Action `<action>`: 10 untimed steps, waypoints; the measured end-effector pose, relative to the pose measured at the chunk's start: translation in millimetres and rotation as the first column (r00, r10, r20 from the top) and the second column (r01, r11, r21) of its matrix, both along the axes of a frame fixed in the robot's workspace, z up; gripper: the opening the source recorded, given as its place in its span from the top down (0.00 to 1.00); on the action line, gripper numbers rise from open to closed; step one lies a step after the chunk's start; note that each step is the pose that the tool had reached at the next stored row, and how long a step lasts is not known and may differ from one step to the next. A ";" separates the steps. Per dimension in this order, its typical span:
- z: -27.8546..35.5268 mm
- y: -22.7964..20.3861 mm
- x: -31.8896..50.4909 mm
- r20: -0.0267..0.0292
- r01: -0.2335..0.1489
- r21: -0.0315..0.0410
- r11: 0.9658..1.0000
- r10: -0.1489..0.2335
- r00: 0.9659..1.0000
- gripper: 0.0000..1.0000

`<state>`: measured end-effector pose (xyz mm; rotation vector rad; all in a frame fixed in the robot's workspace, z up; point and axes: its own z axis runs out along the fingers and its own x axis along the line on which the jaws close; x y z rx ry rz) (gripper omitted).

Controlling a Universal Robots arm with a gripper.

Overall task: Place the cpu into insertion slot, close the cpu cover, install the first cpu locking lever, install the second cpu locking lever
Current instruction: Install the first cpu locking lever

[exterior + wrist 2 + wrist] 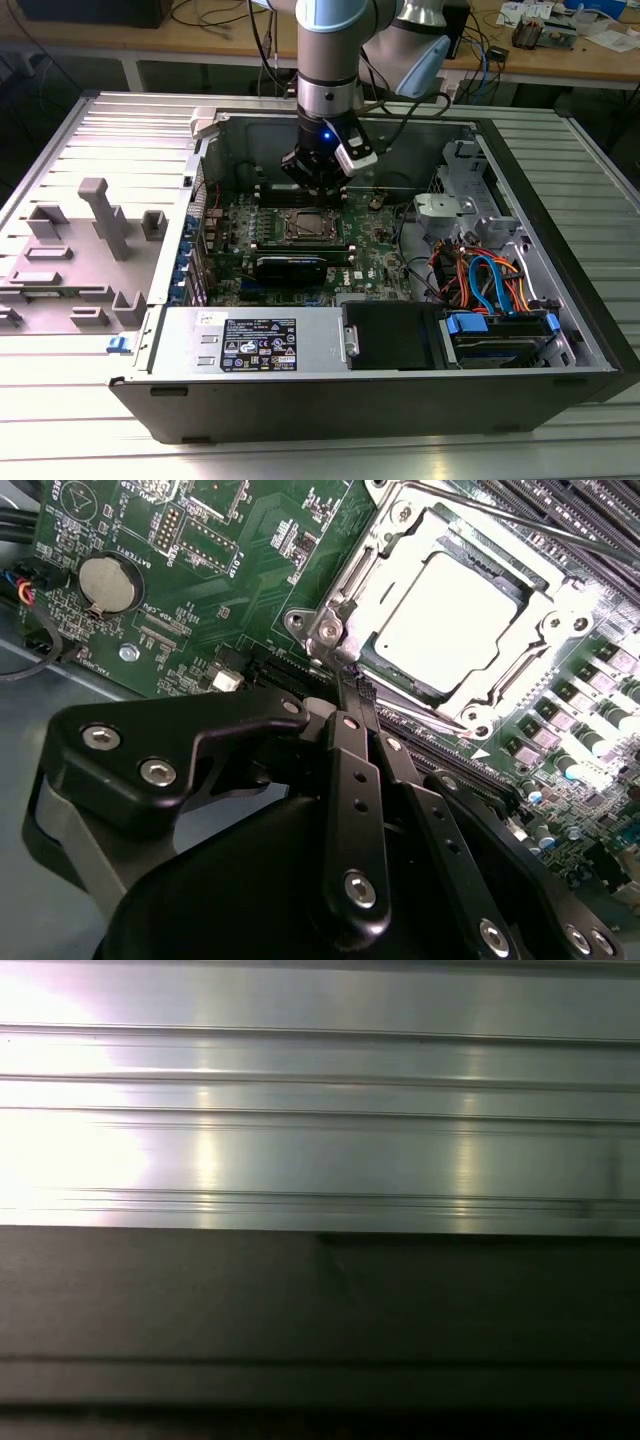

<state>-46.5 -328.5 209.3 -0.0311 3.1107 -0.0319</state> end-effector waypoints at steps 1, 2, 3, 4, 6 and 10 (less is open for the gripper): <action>-0.1 0.1 0.6 0.000 0.000 0.000 1.000 0.000 1.000 0.89; -0.2 0.2 0.7 0.000 0.000 0.000 1.000 0.000 1.000 0.89; -0.3 0.2 0.7 0.000 0.000 0.000 1.000 0.000 1.000 0.89; -1.0 0.3 0.9 0.000 0.000 -0.002 1.000 0.000 1.000 0.89; -3.1 0.2 1.0 0.000 0.000 -0.003 1.000 0.000 1.000 0.89; -4.1 0.2 0.9 0.000 0.000 -0.004 1.000 0.000 1.000 0.89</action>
